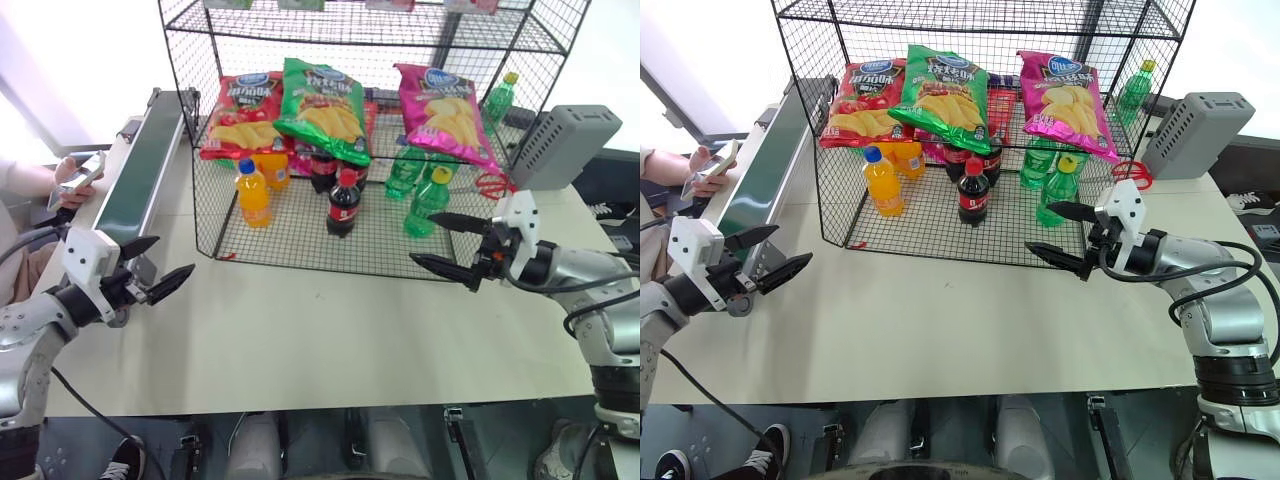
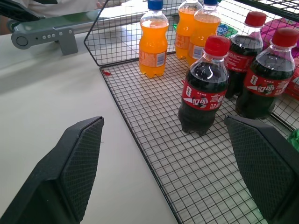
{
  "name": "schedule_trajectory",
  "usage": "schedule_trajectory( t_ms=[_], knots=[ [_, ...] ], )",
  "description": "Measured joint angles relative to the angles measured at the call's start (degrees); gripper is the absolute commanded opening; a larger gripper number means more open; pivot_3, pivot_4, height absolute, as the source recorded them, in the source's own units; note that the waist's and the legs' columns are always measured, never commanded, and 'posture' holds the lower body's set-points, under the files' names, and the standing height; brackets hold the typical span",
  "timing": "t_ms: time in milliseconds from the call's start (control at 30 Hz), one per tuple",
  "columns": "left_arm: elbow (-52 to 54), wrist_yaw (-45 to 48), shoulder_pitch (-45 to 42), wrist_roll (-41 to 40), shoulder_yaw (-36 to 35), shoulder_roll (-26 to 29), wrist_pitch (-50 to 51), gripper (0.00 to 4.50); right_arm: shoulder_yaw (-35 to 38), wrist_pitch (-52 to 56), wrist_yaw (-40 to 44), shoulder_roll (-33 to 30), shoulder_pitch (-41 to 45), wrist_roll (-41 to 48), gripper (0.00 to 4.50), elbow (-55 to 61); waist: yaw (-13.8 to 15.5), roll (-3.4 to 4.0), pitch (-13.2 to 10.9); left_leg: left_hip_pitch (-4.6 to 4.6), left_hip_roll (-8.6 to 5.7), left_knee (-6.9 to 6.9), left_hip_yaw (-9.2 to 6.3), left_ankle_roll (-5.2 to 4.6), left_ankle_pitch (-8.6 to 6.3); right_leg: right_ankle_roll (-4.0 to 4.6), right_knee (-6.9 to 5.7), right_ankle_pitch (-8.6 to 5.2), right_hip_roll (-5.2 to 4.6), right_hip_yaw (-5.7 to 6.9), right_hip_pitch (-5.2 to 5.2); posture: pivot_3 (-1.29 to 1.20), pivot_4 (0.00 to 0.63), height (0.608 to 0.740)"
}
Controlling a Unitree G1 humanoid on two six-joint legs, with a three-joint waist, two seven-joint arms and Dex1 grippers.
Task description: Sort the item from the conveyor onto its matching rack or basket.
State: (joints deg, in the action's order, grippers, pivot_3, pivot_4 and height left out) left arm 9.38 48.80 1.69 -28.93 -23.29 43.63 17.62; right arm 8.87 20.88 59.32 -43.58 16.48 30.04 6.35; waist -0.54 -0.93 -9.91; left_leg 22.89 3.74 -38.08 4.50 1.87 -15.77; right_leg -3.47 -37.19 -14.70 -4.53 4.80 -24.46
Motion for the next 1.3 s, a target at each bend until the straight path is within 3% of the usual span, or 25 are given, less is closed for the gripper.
schedule_trajectory(
  t_ms=[1300],
  knots=[
    [-2.8,2.2,-1.4,0.9,-0.1,-0.9,-5.7,4.5,-0.7,-4.4,2.9,0.2,0.5,-2.8,4.29,-4.2,0.0,0.0,0.0,-0.02,0.0,-0.01,0.02,0.0,0.0,-0.01,-0.03,0.0,-0.01,0.0,0.0,0.0,0.15,0.74]
  ],
)
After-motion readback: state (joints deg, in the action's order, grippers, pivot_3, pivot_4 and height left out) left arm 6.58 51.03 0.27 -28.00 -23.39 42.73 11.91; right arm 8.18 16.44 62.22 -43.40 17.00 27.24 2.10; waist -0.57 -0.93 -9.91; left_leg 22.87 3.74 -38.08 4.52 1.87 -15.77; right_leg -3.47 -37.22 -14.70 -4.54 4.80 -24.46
